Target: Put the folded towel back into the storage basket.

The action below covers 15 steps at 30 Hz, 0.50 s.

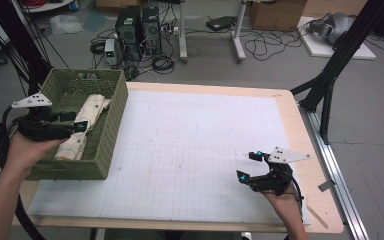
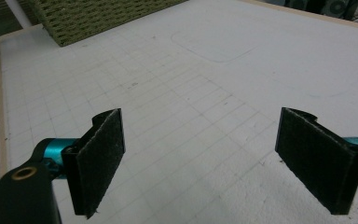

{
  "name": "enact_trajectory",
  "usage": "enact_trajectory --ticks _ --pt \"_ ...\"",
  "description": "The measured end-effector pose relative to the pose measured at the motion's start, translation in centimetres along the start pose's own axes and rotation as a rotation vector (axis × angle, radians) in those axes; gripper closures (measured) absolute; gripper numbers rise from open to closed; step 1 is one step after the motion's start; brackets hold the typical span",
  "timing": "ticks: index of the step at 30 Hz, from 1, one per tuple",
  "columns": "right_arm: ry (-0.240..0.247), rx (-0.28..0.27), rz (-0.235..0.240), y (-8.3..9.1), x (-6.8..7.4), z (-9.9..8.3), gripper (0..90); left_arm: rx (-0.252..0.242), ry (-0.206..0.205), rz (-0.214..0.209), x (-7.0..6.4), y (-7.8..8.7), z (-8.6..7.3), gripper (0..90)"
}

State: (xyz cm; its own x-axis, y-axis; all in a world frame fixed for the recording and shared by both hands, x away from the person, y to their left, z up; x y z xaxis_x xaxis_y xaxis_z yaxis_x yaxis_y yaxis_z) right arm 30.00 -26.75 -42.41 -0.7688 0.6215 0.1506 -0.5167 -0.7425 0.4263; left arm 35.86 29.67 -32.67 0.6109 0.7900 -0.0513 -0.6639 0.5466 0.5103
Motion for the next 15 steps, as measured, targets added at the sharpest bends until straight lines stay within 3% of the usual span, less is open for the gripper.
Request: enact_trajectory --ticks 15 --pt "0.008 0.003 -0.006 -0.1 0.0 0.0 13.4 -0.091 -0.023 -0.002 -1.5 0.1 0.5 31.7"
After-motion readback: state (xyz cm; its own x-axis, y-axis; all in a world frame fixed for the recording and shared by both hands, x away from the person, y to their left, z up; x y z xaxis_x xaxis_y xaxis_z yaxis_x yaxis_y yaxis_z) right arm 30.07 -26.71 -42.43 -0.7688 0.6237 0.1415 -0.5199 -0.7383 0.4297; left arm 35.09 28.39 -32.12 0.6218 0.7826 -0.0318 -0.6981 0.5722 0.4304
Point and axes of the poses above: each handheld gripper's, and its own axes: y roughly backward along the jaws, z roughly out of its top, x roughly to its left, the point moved 4 cm from there along -y, roughly forward along the jaws, and after that the axes turned 2 degrees about -y, right-handed, at the moved point
